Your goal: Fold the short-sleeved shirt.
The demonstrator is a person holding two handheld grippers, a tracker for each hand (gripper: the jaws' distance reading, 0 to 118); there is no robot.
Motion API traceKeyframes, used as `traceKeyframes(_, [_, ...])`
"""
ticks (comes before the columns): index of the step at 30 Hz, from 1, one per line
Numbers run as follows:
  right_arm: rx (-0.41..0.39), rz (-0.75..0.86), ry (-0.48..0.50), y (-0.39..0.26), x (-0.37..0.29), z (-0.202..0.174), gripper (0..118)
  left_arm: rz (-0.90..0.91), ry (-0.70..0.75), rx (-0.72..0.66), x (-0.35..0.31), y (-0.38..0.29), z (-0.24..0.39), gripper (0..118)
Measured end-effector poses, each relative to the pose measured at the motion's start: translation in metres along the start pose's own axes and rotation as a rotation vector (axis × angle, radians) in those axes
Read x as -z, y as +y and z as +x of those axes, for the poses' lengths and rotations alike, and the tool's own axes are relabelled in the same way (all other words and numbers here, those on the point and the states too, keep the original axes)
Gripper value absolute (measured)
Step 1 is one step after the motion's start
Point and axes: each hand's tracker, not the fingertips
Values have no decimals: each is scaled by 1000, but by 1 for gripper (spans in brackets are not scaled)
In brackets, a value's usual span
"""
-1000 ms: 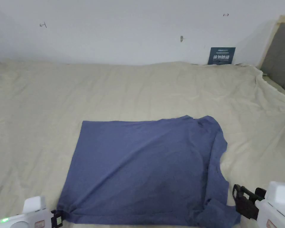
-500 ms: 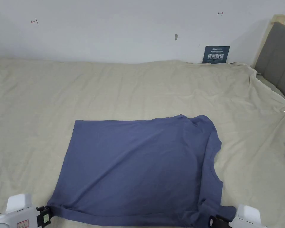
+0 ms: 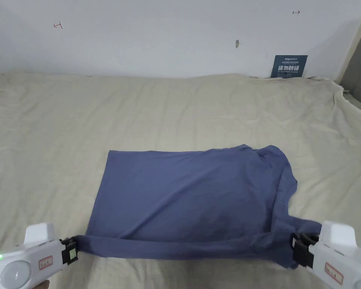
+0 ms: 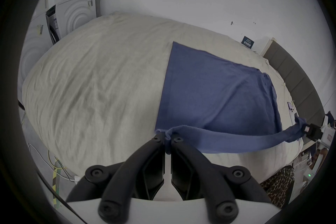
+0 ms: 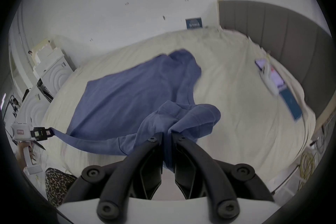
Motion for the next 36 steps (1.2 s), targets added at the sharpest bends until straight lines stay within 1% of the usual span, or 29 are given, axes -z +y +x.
traceKeyframes(4, [-26, 2, -9, 32, 32, -5, 7, 21, 7, 7, 17, 29, 4, 3])
traceKeyframes(6, [-53, -18, -32, 43, 55, -3, 7, 7, 20, 27, 33, 41, 7, 3])
traceKeyframes(9, [-51, -65, -49, 50, 91, 3, 7, -44, 49, 55, 64, 53, 13, 3])
traceKeyframes(14, [-53, -178, -87, 51, 148, 14, 7, -143, 92, 90, 118, 59, 19, 3])
traceKeyframes(17, [-41, -240, -104, 45, 174, 20, 7, -180, 118, 122, 140, 57, 24, 3])
traceKeyframes(21, [-35, -282, -125, 34, 189, 21, 7, -179, 140, 123, 147, 57, 27, 4])
traceKeyframes(22, [-38, -281, -126, 33, 188, 20, 7, -179, 143, 126, 146, 58, 28, 5])
traceKeyframes(24, [-52, -264, -127, 36, 181, 17, 11, -182, 157, 145, 139, 60, 32, 22])
traceKeyframes(25, [-60, -256, -123, 38, 175, 15, 21, -176, 196, 162, 136, 61, 35, 43])
traceKeyframes(26, [-61, -242, -117, 40, 168, 14, 38, -162, 211, 164, 130, 62, 37, 67])
traceKeyframes(27, [-61, -221, -113, 43, 160, 12, 60, -147, 207, 163, 126, 62, 36, 87])
traceKeyframes(28, [-54, -186, -106, 47, 149, 10, 86, -120, 199, 156, 118, 64, 38, 106])
traceKeyframes(29, [-49, -142, -93, 51, 136, 8, 96, -84, 182, 148, 107, 66, 40, 110])
traceKeyframes(32, [-35, -49, -29, 62, 93, 3, 97, -16, 143, 132, 72, 71, 46, 110])
traceKeyframes(36, [-43, 92, 6, 65, 26, -5, 97, 64, 97, 130, 23, 67, 53, 110])
